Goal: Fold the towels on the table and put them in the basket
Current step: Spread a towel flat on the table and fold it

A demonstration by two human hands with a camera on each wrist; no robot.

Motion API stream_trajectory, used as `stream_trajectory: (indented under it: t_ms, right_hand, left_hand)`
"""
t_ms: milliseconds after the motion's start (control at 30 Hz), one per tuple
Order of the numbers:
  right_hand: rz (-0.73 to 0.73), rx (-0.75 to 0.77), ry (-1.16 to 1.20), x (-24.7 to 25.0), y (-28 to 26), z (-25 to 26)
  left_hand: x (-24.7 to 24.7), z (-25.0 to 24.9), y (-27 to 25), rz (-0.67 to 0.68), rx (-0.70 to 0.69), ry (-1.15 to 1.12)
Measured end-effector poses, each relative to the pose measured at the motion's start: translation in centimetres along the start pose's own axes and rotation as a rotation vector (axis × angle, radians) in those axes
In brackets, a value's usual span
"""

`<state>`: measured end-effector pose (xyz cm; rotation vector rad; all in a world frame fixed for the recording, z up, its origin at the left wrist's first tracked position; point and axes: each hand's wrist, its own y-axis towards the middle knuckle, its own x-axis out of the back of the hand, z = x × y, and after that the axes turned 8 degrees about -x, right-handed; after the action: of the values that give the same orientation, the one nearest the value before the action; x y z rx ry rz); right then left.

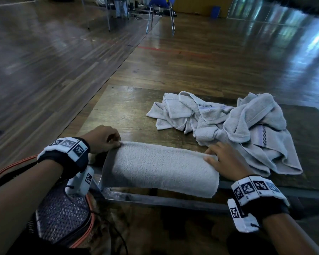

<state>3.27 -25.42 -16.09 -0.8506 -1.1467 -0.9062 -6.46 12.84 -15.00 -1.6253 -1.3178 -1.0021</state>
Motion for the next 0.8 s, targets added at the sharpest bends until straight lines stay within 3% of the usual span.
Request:
stream_trajectory:
  t_ms: [100,133,267,333,433,567,600,733,800]
  right_hand:
    - [-0.014,0.038,0.040,-0.1,-0.3,0.0]
    - [-0.022,0.043,0.071,-0.2,-0.3,0.0]
    - [-0.073,-0.065,0.216,-0.4,0.0,1.1]
    - [-0.086,-0.093,0.255,-0.9,0.4,1.6]
    - [-0.037,-0.131,0.298,-1.3,0.7,1.7]
    - [0.026,-0.125,0.283,-1.4,0.6,0.9]
    - [0.041,-0.112,0.263,-1.5,0.5,0.7]
    - [0.056,-0.100,0.256,-1.7,0.4,0.5]
    - [0.097,-0.104,0.285,-1.6,0.5,1.0]
  left_hand:
    - [0.1,-0.8,0.1,-0.005,0.027,-0.061]
    - [0.2,-1.2,0.2,-0.096,0.044,-0.041]
    - [1.5,-3.5,2.1,-0.734,0.083,0.172]
    - [1.9,-4.9,2.8,-0.823,0.069,0.134]
    - [0.6,-7.1,2.8,-0.651,-0.030,0.086]
    - [-3.0,-9.7,1.6,-0.090,-0.186,0.217]
    - [-4.0,-10.0,1.3,-0.008,-0.191,0.266]
    - [-5.6,-9.8,0.6,0.072,-0.126,0.283]
    - [-5.0,-9.1,1.1,0.178,-0.076,0.339]
